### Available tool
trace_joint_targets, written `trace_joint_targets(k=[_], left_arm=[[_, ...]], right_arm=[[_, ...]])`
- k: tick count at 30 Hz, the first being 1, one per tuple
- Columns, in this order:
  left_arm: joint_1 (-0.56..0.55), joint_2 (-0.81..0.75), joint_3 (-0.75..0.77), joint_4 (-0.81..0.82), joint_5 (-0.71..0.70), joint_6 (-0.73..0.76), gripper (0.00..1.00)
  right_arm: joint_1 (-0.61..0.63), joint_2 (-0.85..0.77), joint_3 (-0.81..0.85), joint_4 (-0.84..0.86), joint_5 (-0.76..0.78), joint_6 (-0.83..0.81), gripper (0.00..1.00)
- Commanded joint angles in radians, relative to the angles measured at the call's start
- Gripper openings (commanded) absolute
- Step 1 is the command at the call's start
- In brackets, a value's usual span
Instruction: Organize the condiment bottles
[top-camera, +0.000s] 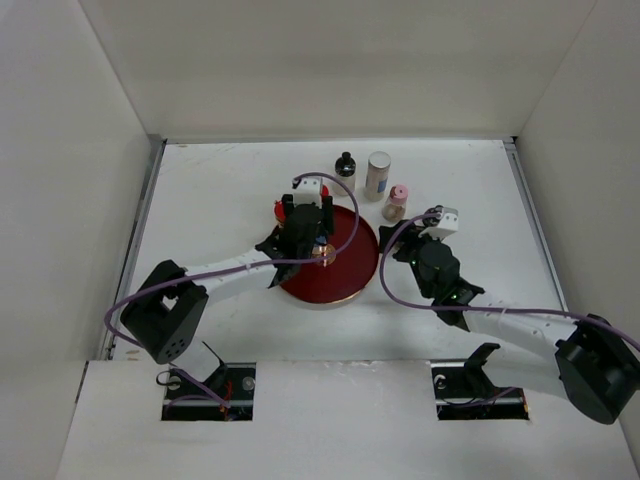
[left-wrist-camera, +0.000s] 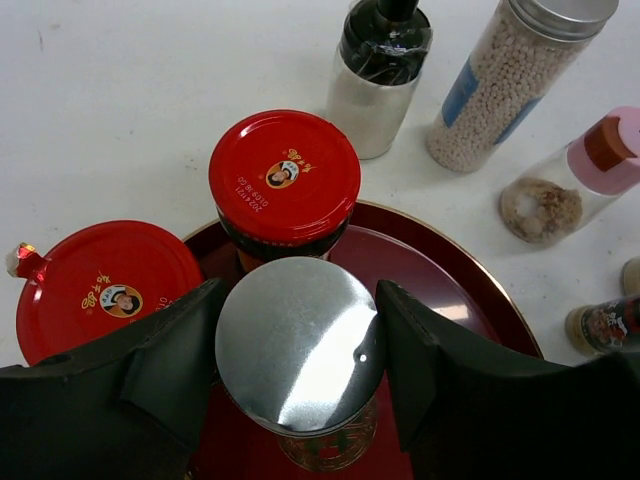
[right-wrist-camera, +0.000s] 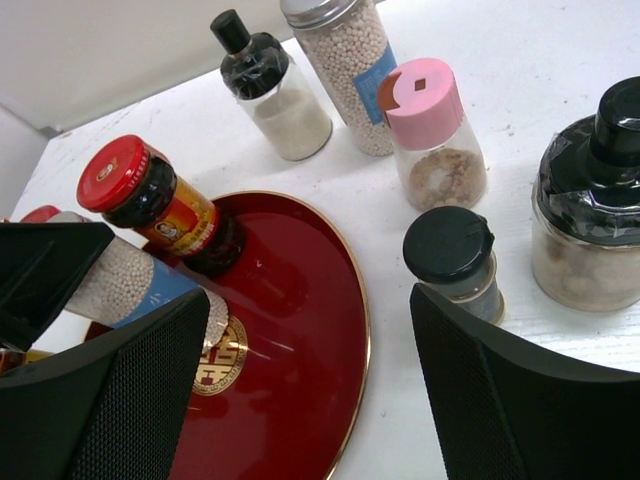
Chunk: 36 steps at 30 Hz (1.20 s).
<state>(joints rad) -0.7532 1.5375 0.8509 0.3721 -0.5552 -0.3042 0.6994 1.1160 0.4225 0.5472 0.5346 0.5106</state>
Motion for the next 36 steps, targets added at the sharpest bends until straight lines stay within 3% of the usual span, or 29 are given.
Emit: trace_joint_targets(k=[1, 7, 10, 12, 16, 18, 20, 24, 27, 31, 32, 36], left_arm=[[0.001, -0.008, -0.013, 0.123, 0.002, -0.035, 0.47], [-0.014, -0.042, -0.041, 0.154, 0.006, -0.027, 0.75], [-0.028, -0.071, -0.032, 0.156, 0.015, -0.013, 0.83], [-0.036, -0.095, -0.026, 0.162, 0.037, -0.004, 0.86], [-0.042, -0.160, -0.021, 0.192, 0.112, -0.007, 0.89], [-0.044, -0.210, -0.039, 0.214, 0.126, -0.013, 0.89], [-0.039, -0.267, -0.078, 0.250, 0.118, -0.022, 0.88], [-0.013, -0.382, -0.193, 0.309, 0.115, -0.061, 0.80], [0.036, -0.473, -0.312, 0.353, 0.107, -0.104, 0.67], [0.145, -0.603, -0.464, 0.357, 0.081, -0.197, 0.58], [0.165, -0.620, -0.484, 0.352, 0.080, -0.217, 0.57], [0.258, -0.675, -0.561, 0.337, 0.087, -0.301, 0.58]], right_arm=[[-0.008, 0.013, 0.007, 0.057, -0.007, 0.006, 0.87], [-0.022, 0.004, 0.009, 0.051, -0.001, 0.002, 0.91], [-0.027, -0.024, 0.015, 0.040, 0.002, -0.001, 0.90], [-0.028, -0.041, 0.025, 0.027, -0.005, -0.003, 0.78], [-0.022, -0.042, 0.082, -0.026, -0.007, -0.004, 0.36], [-0.016, -0.021, 0.125, -0.058, -0.008, -0.007, 0.26], [-0.015, 0.010, 0.177, -0.099, -0.034, -0.007, 0.24], [-0.022, 0.117, 0.306, -0.176, -0.128, -0.026, 0.26], [-0.044, 0.220, 0.415, -0.234, -0.174, -0.037, 0.31], [-0.073, 0.375, 0.588, -0.302, -0.220, -0.095, 0.45], [-0.080, 0.428, 0.651, -0.323, -0.231, -0.113, 0.53], [-0.111, 0.611, 0.858, -0.397, -0.266, -0.161, 0.66]])
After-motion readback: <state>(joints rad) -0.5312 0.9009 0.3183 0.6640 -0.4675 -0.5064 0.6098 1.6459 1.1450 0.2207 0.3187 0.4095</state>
